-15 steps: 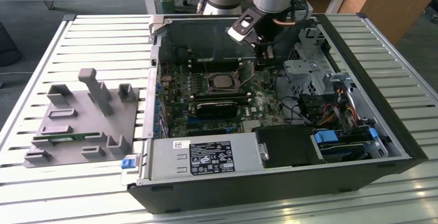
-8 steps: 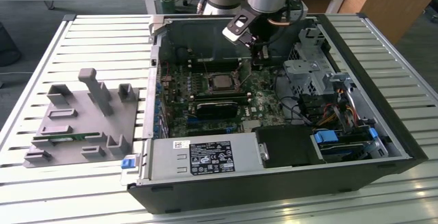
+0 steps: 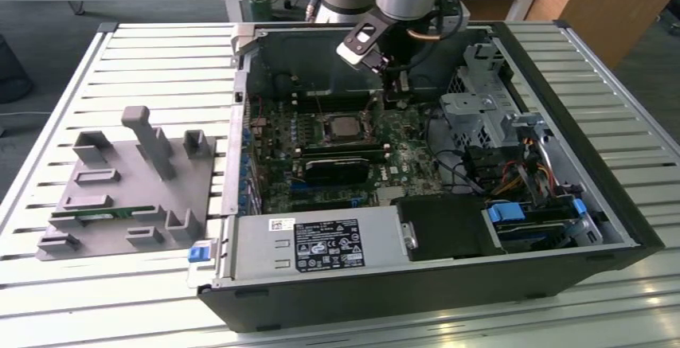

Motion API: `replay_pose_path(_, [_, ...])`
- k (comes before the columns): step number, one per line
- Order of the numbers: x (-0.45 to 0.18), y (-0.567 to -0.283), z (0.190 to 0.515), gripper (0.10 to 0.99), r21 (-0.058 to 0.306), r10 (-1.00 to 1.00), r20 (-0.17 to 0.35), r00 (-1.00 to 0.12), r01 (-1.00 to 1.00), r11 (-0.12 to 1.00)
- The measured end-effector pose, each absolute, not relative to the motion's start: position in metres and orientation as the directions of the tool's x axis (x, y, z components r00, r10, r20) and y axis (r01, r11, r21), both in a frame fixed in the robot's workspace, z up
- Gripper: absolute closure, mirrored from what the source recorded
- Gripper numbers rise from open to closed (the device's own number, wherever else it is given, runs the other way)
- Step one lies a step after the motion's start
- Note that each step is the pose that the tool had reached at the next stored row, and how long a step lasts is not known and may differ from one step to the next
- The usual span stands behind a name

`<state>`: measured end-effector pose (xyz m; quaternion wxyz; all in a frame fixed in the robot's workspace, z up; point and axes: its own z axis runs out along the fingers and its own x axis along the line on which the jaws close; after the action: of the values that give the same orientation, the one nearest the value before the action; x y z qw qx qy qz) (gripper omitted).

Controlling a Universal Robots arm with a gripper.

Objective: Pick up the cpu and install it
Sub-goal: 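Close the cpu cover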

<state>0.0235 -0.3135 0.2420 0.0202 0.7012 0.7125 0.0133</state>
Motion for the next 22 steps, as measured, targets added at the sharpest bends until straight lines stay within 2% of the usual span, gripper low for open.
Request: replay_pose_path(22, [-0.007, -0.313, 0.235, 0.98, 0.047, 1.0, -0.01, -0.016, 0.999, 0.016])
